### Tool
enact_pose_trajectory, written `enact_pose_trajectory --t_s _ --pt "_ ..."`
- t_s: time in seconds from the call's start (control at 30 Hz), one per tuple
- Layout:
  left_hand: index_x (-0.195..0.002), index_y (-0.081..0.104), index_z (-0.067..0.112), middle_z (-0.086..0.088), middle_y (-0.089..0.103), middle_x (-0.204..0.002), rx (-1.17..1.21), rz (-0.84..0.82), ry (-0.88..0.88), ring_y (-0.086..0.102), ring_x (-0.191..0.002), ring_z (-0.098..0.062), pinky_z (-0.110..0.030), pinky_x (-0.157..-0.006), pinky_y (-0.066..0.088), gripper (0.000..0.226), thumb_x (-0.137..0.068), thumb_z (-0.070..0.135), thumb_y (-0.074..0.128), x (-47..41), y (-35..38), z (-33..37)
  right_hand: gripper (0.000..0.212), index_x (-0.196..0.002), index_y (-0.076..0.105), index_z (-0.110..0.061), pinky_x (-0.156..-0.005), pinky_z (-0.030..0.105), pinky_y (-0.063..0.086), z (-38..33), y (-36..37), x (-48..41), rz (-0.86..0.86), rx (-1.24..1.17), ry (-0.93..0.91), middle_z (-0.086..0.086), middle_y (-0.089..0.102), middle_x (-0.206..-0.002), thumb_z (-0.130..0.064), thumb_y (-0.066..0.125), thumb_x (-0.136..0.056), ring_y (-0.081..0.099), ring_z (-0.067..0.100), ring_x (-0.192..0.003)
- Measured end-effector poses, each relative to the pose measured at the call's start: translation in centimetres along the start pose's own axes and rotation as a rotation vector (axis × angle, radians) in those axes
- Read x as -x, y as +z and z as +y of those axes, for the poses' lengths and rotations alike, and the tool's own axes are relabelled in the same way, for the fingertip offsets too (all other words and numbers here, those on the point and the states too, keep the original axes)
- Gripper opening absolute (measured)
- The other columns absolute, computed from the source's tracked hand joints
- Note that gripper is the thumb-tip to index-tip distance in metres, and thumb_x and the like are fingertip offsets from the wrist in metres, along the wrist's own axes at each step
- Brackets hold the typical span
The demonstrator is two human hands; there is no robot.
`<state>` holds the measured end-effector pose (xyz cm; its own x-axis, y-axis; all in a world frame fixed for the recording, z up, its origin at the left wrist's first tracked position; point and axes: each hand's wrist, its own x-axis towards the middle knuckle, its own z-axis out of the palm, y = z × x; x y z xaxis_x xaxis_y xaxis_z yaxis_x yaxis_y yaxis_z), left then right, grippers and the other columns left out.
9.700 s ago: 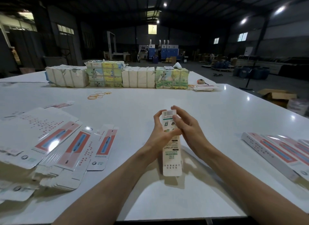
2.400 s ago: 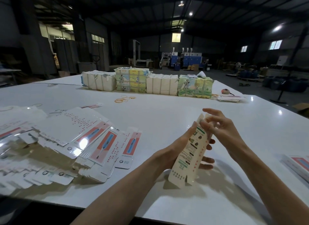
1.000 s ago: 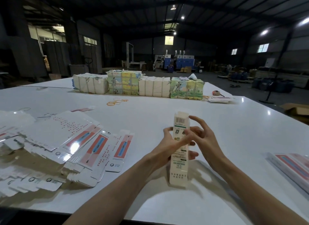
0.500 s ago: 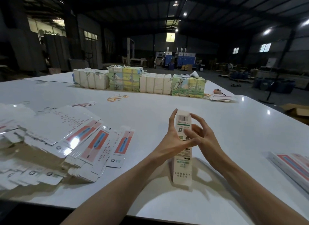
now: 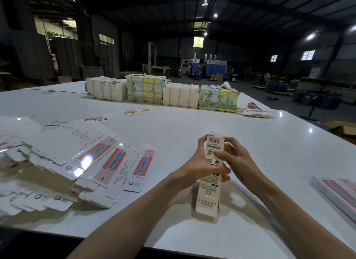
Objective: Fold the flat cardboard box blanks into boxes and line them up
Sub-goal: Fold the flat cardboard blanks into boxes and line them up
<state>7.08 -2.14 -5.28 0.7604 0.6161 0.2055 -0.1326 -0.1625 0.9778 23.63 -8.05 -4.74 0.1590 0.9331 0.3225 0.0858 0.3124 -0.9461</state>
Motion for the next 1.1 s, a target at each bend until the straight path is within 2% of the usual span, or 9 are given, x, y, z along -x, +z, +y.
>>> enact_pose_trajectory --t_s 0.2,0.3,0.4,0.57,0.7,0.8,0.9,1.0,1.1 --pt "-0.133 0.028 0.064 -0.019 0.065 -0.119 -0.011 -0.015 -0.014 0.077 -0.079 -0.032 -0.038 -0.071 0.062 0.096 -0.08 0.007 0.083 0.1 -0.2 0.0 0.036 -0.127 0.056 -0.016 -0.079 0.036 0.064 0.0 -0.4 -0.4 0.128 -0.04 0.001 0.015 0.078 -0.107 -0.041 0.061 -0.103 0.076 0.036 -0.1" --pt "-0.138 0.026 0.063 -0.019 0.063 -0.12 -0.055 -0.033 -0.005 0.076 -0.08 -0.032 -0.039 -0.073 0.063 0.097 -0.081 0.007 0.081 0.2 -0.4 0.2 0.035 -0.134 0.057 -0.019 -0.081 0.043 0.065 0.0 -0.8 -0.7 0.159 -0.094 0.048 0.014 0.077 -0.109 -0.039 0.057 -0.106 0.075 0.034 -0.104" --pt "-0.147 0.023 0.053 -0.022 0.061 -0.123 -0.078 -0.071 -0.016 0.075 -0.079 -0.033 -0.041 -0.073 0.062 0.099 -0.082 0.003 0.079 0.4 -0.5 0.4 0.029 -0.128 0.065 -0.014 -0.082 0.049 0.065 0.1 -1.1 -0.9 0.175 -0.12 0.075 0.014 0.076 -0.108 -0.032 0.051 -0.109 0.073 0.035 -0.108" --pt "-0.147 0.023 0.047 -0.021 0.065 -0.111 -0.11 -0.082 -0.034 0.074 -0.077 -0.029 -0.04 -0.072 0.063 0.094 -0.085 0.002 0.078 0.7 -0.4 0.7 0.022 -0.126 0.066 -0.012 -0.076 0.042 0.065 0.0 -1.7 -0.7 0.143 -0.01 0.006 0.015 0.078 -0.106 -0.017 0.057 -0.106 0.075 0.035 -0.105" --pt "-0.145 0.025 0.05 -0.022 0.067 -0.113 -0.099 -0.084 -0.055 0.075 -0.077 -0.033 -0.043 -0.074 0.062 0.093 -0.083 0.006 0.08 0.7 -0.3 0.6 0.022 -0.12 0.065 -0.016 -0.074 0.041 0.066 -0.1 -1.7 -0.4 0.151 0.172 -0.104 0.008 0.079 -0.103 -0.005 0.053 -0.106 0.078 0.03 -0.1" --pt "-0.14 0.028 0.059 -0.025 0.066 -0.117 -0.09 -0.078 -0.06 0.076 -0.079 -0.033 -0.042 -0.074 0.062 0.092 -0.082 0.012 0.082 0.6 -0.4 0.6 0.027 -0.118 0.066 -0.013 -0.075 0.041 0.066 -0.6 -1.5 -0.1 0.14 0.173 -0.128 0.009 0.079 -0.105 0.003 0.048 -0.105 0.077 0.03 -0.102" --pt "-0.137 0.029 0.062 -0.022 0.065 -0.116 -0.109 -0.058 -0.028 0.077 -0.078 -0.032 -0.04 -0.071 0.063 0.091 -0.082 0.012 0.081 0.5 -0.7 0.5 0.019 -0.118 0.066 -0.005 -0.081 0.047 0.064 -1.5 -1.5 -0.1 0.089 0.009 -0.059 0.016 0.076 -0.112 -0.006 0.051 -0.107 0.073 0.037 -0.109" --pt "-0.141 0.025 0.06 -0.017 0.062 -0.119 -0.162 -0.055 0.003 0.078 -0.079 -0.034 -0.036 -0.069 0.063 0.094 -0.083 0.011 0.08 0.3 -0.8 0.3 0.032 -0.114 0.067 0.0 -0.08 0.046 0.064 -2.3 -0.9 -0.2 0.104 -0.161 0.039 0.021 0.075 -0.115 -0.029 0.057 -0.105 0.074 0.039 -0.107" --pt "-0.144 0.02 0.06 -0.014 0.057 -0.12 -0.239 -0.058 0.013 0.079 -0.08 -0.033 -0.033 -0.069 0.063 0.097 -0.083 0.013 0.08 0.1 -0.6 0.1 0.029 -0.109 0.069 0.003 -0.073 0.041 0.063 -2.4 -0.8 -0.2 0.19 -0.188 0.07 0.022 0.075 -0.107 -0.025 0.067 -0.099 0.074 0.039 -0.104"
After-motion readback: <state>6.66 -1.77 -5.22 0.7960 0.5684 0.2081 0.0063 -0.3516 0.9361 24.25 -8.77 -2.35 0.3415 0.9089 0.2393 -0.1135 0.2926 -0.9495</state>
